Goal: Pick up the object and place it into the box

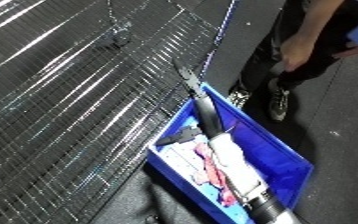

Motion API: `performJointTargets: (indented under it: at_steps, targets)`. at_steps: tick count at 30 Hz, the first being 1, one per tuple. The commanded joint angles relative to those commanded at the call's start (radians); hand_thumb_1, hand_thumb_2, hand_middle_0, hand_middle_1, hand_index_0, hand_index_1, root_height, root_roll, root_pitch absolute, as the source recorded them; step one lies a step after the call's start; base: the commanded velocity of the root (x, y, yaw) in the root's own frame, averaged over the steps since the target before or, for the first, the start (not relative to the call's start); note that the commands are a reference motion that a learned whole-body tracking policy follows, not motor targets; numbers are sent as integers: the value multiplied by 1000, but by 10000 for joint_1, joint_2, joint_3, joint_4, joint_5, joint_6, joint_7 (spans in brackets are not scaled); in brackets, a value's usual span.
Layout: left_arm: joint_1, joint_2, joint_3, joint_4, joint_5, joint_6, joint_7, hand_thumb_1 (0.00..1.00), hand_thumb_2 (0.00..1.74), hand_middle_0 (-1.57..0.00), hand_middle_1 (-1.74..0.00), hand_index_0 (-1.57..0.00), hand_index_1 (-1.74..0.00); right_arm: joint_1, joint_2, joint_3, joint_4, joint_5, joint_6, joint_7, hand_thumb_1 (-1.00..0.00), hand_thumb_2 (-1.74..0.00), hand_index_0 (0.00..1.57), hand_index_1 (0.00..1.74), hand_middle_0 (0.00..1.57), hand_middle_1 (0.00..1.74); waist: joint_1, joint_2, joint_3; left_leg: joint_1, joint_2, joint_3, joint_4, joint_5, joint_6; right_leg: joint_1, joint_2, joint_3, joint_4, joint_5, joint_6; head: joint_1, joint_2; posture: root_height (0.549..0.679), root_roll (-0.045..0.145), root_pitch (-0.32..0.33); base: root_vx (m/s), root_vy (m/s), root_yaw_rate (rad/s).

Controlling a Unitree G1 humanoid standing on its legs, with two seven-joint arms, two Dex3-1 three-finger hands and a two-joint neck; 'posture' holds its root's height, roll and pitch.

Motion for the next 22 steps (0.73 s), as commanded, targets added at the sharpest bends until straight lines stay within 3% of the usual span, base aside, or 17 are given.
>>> performJointTargets:
  at_steps: [13, 22]
  targets:
    - [-395, -69, -249, 268, 199, 83, 152, 1000, 1740, -1570, -1740, -1570, -1740, -1335, -379, 1869, 204, -512, 293, 457, 0, 0, 0, 0, 0, 0, 952, -503, 56, -357, -36, -523, 80, 176, 2, 41, -29, -413, 201, -110, -10, -4086, 24, 641, 63, -142, -7, -21, 163]
    - [-953, -49, -389, 577, 366, 26, 431, 1000, 1740, -1570, -1740, -1570, -1740, -2281, -297, 2985, 673, -594, 356, 486, 0, 0, 0, 0, 0, 0, 1518, -664, 22, -426, -72, -790, 92, 187, 23, 159, -114, -689, 298, -157, 2, -6032, -51, 641, 55, -147, 10, 1, 115]
